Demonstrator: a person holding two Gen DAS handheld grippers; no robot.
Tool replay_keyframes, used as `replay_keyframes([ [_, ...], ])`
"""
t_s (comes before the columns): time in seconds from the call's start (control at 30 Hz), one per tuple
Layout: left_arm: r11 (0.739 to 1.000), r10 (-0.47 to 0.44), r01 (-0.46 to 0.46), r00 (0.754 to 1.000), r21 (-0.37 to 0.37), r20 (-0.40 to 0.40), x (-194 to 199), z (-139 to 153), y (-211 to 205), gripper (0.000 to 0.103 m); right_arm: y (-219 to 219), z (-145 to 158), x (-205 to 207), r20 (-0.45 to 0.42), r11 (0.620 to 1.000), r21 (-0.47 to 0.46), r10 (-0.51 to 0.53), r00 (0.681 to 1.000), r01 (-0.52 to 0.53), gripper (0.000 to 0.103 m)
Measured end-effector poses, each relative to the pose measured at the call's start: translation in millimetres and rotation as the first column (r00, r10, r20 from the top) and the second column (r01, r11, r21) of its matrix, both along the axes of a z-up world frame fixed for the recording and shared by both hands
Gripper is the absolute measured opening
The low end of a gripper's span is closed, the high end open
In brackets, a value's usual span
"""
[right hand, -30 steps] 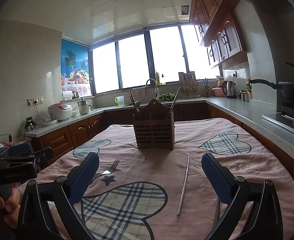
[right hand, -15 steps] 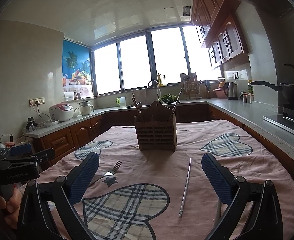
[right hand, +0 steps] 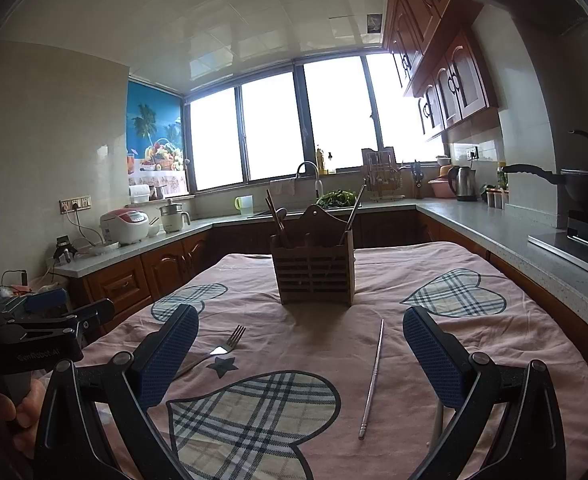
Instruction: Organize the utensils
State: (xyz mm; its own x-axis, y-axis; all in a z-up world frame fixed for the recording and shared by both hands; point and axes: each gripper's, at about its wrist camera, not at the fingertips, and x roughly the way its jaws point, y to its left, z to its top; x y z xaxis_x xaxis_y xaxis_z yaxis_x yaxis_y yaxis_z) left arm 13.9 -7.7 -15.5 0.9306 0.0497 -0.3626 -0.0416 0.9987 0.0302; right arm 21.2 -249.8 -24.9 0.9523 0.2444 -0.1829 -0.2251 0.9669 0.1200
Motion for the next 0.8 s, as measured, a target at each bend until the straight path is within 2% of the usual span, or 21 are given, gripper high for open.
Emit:
replay_keyframes([
  [0.8,1.000,-0.018,0.018,1.000,-0.001,-0.014,13.1,-1.2,-2.9,0.103,-1.7,4.1,2.6,0.003,1.000,0.006,0.004,1.000,-0.004,0.103],
])
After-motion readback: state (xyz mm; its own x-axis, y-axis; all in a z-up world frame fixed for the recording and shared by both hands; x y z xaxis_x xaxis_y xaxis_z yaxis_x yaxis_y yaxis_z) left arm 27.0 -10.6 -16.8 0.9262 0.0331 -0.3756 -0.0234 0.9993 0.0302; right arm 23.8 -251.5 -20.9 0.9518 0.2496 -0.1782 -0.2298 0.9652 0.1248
